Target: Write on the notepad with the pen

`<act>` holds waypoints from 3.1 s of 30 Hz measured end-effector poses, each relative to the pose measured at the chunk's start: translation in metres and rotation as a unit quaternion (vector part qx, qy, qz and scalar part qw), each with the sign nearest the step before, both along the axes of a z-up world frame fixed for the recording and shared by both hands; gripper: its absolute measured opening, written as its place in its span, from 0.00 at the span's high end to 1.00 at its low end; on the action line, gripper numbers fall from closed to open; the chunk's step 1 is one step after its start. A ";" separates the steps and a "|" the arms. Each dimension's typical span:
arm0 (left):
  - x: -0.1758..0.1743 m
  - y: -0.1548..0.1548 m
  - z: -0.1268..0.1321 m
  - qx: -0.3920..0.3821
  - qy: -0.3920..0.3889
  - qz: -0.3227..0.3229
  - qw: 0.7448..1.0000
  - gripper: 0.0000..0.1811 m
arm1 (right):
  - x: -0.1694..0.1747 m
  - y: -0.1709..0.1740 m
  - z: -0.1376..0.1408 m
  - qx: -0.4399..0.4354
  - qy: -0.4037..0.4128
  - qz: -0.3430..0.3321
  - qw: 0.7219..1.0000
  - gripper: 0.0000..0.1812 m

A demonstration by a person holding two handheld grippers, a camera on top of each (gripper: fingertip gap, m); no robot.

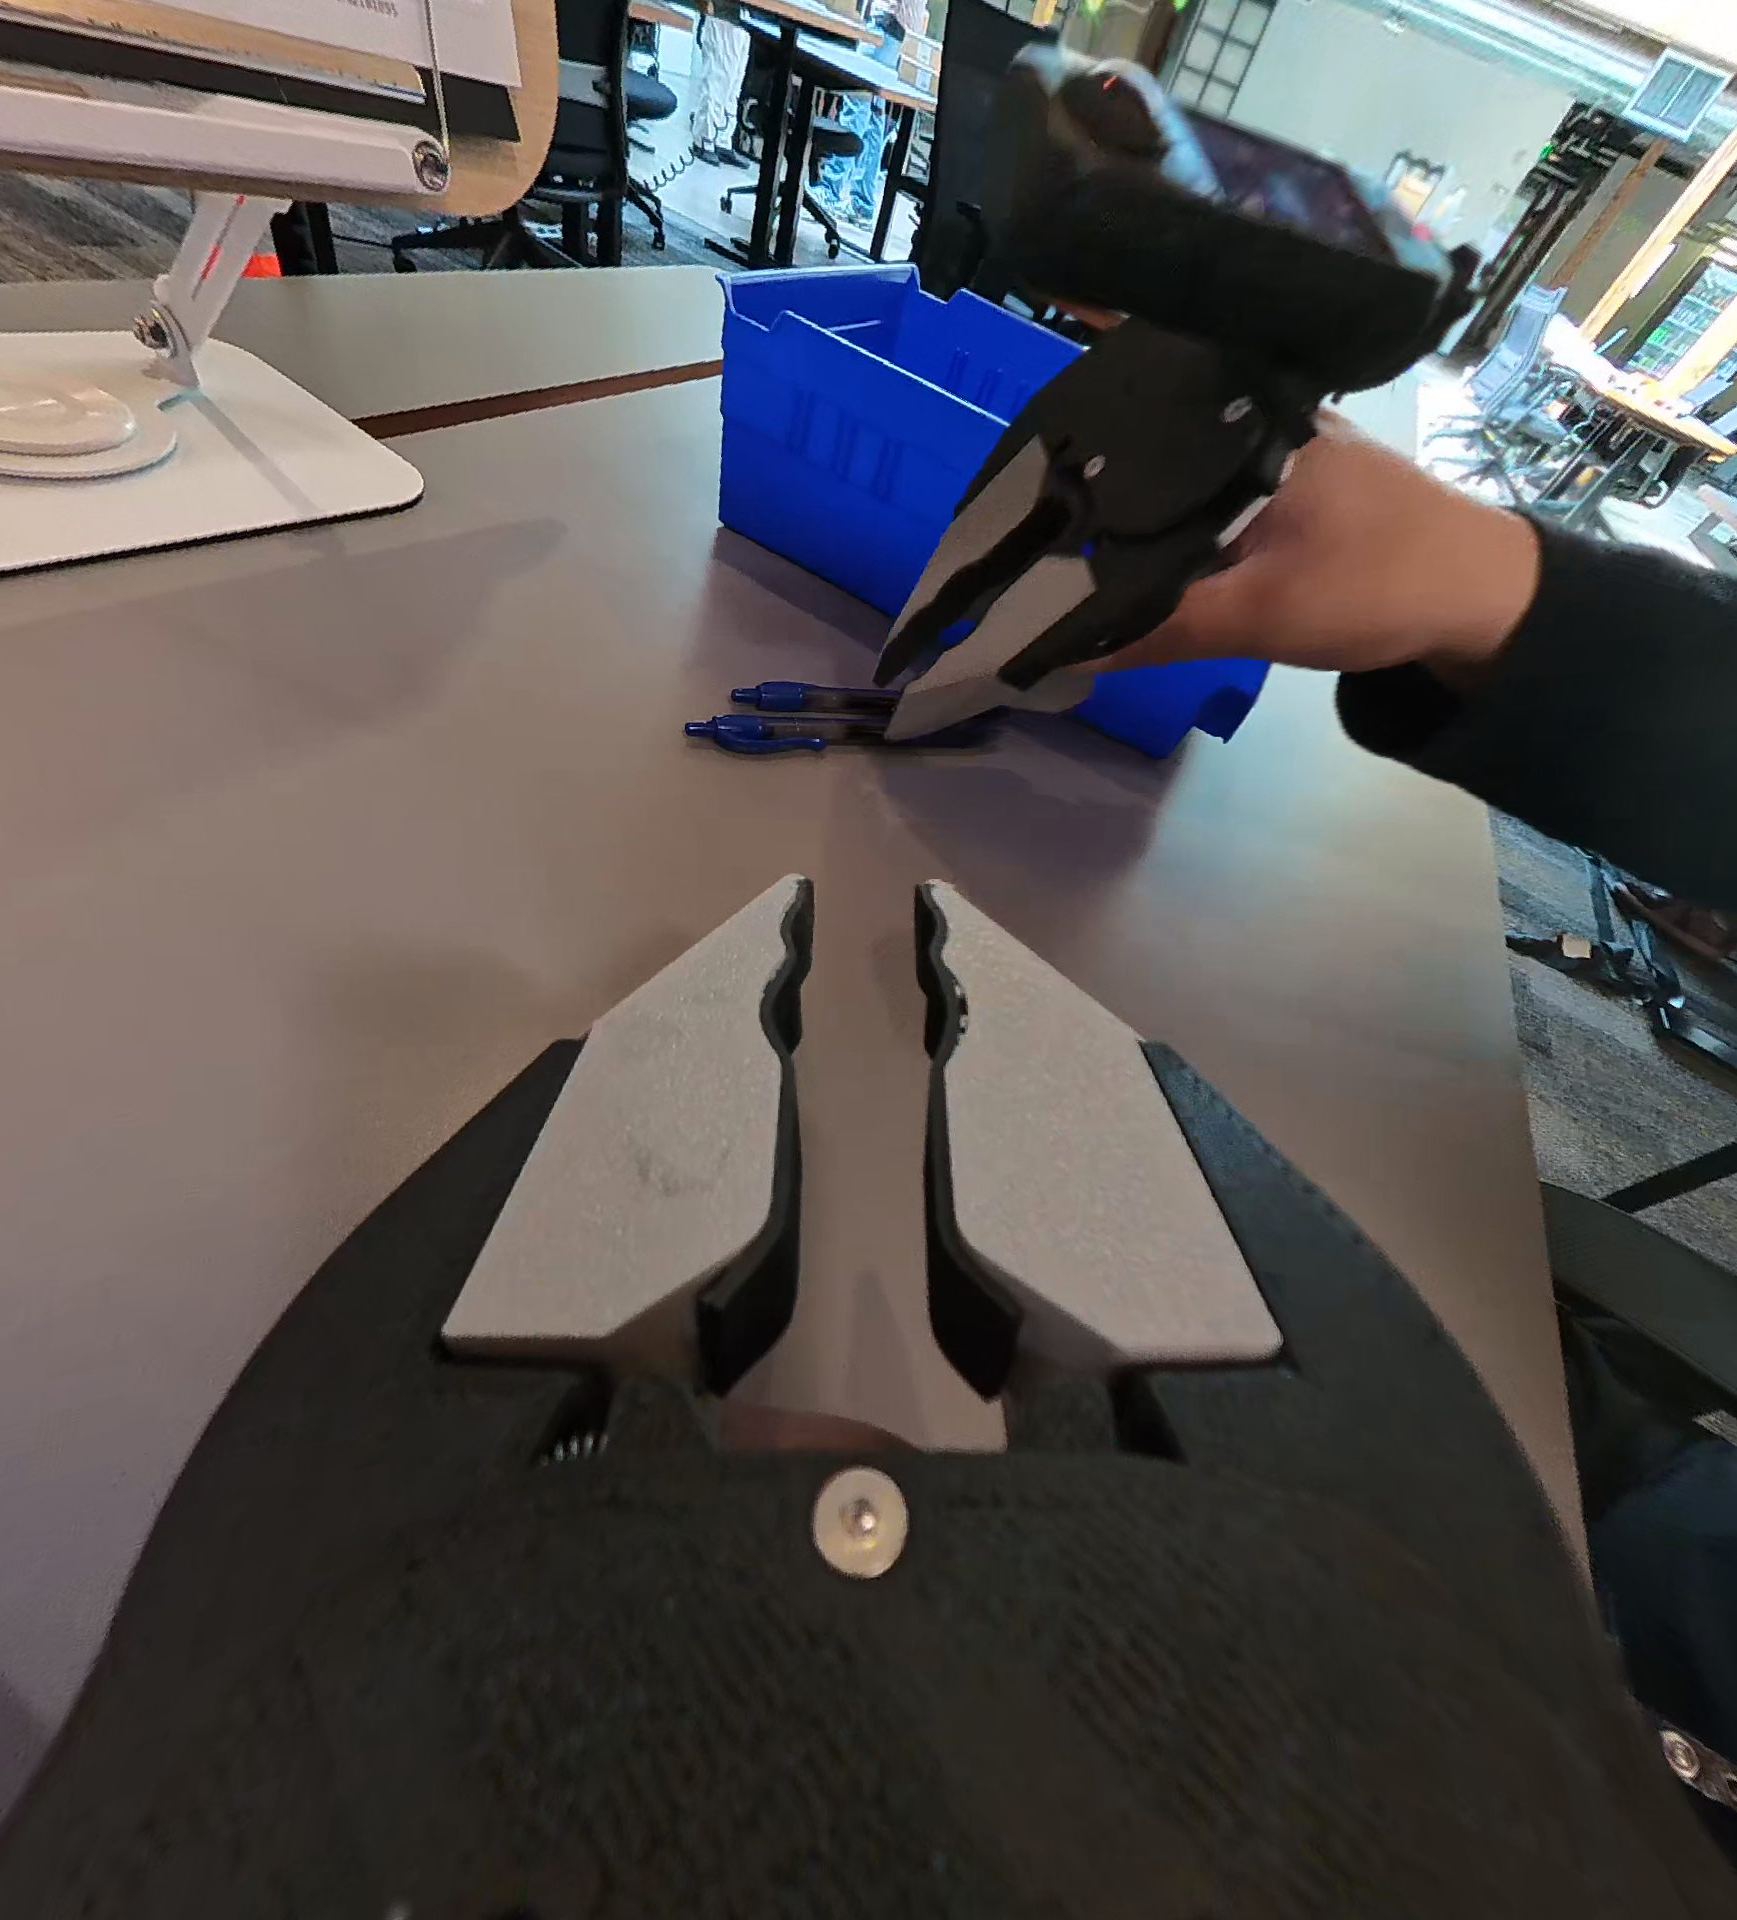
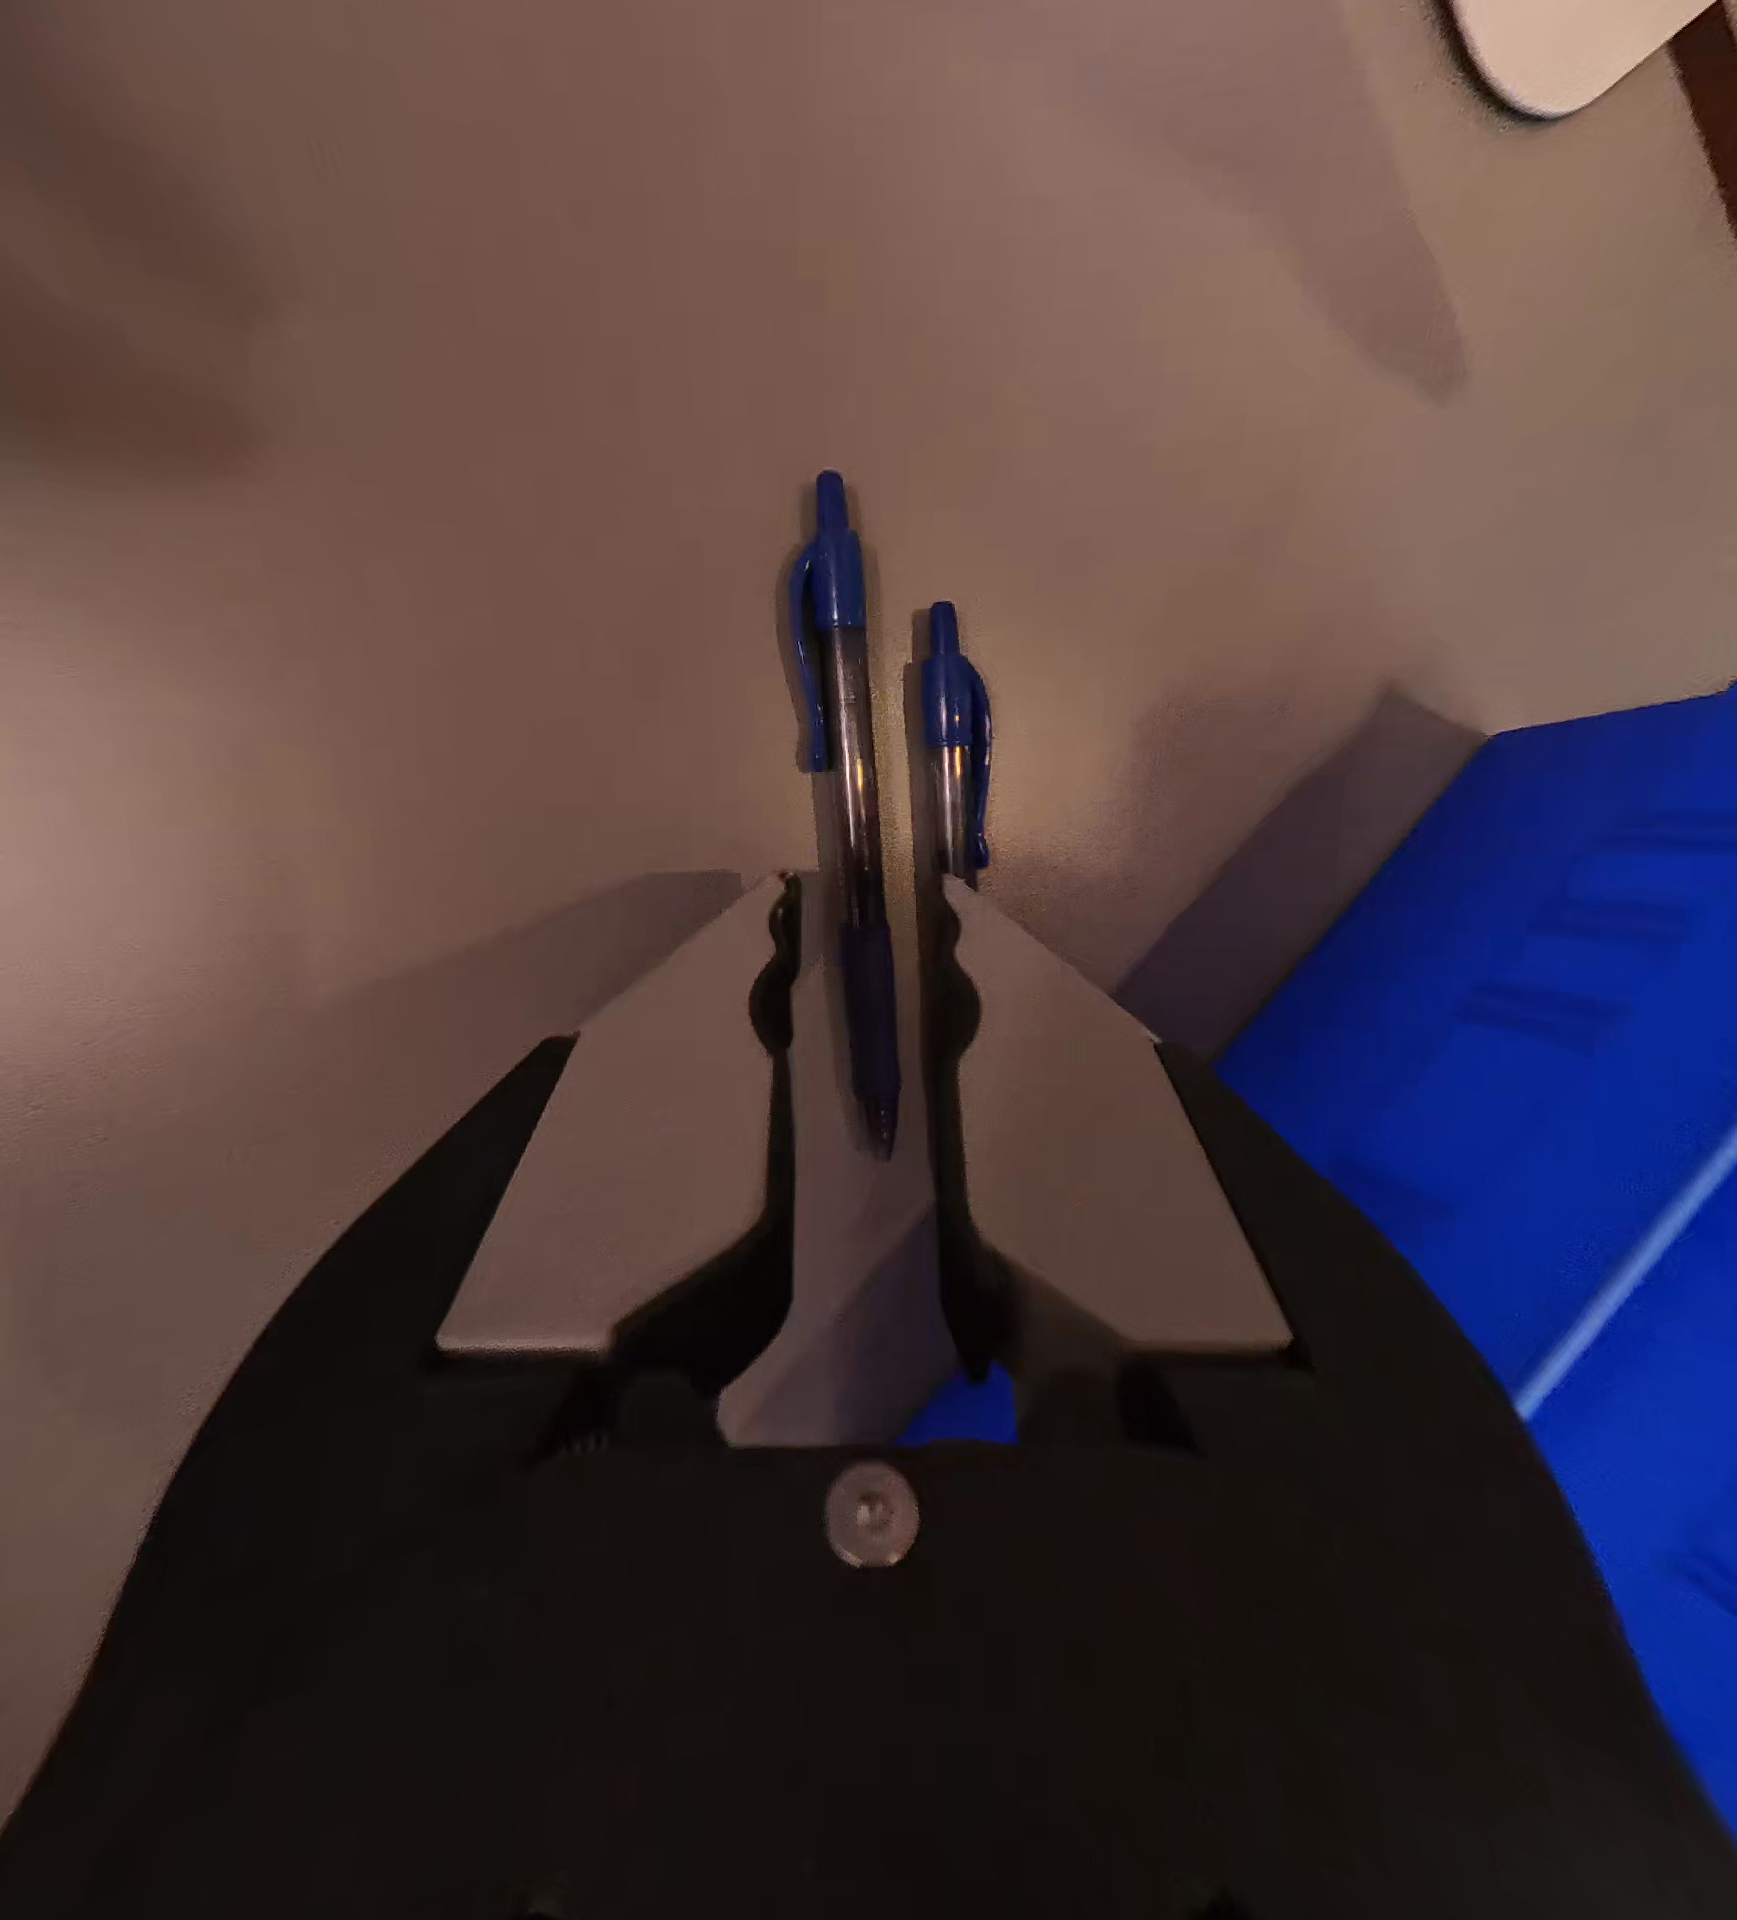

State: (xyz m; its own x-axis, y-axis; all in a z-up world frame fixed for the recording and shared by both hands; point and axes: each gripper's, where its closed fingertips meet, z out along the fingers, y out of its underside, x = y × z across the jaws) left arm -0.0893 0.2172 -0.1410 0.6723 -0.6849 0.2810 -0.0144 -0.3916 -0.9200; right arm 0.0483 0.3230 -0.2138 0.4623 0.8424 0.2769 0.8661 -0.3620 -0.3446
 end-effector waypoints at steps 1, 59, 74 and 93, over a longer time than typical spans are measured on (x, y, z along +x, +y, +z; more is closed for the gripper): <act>0.000 0.000 0.001 0.000 -0.002 -0.001 1.000 0.91 | 0.001 0.002 -0.007 -0.006 -0.013 0.000 1.000 0.90; 0.001 -0.002 0.002 0.001 -0.005 -0.005 1.000 0.91 | 0.022 0.018 -0.011 -0.140 -0.038 -0.059 0.988 0.96; 0.000 -0.001 -0.001 -0.004 -0.002 -0.002 1.000 0.91 | 0.037 0.018 0.163 -0.121 0.343 -0.061 0.929 0.97; 0.000 0.001 -0.006 -0.011 0.004 -0.001 1.000 0.90 | 0.163 0.064 0.002 -0.176 0.271 -0.266 0.908 0.96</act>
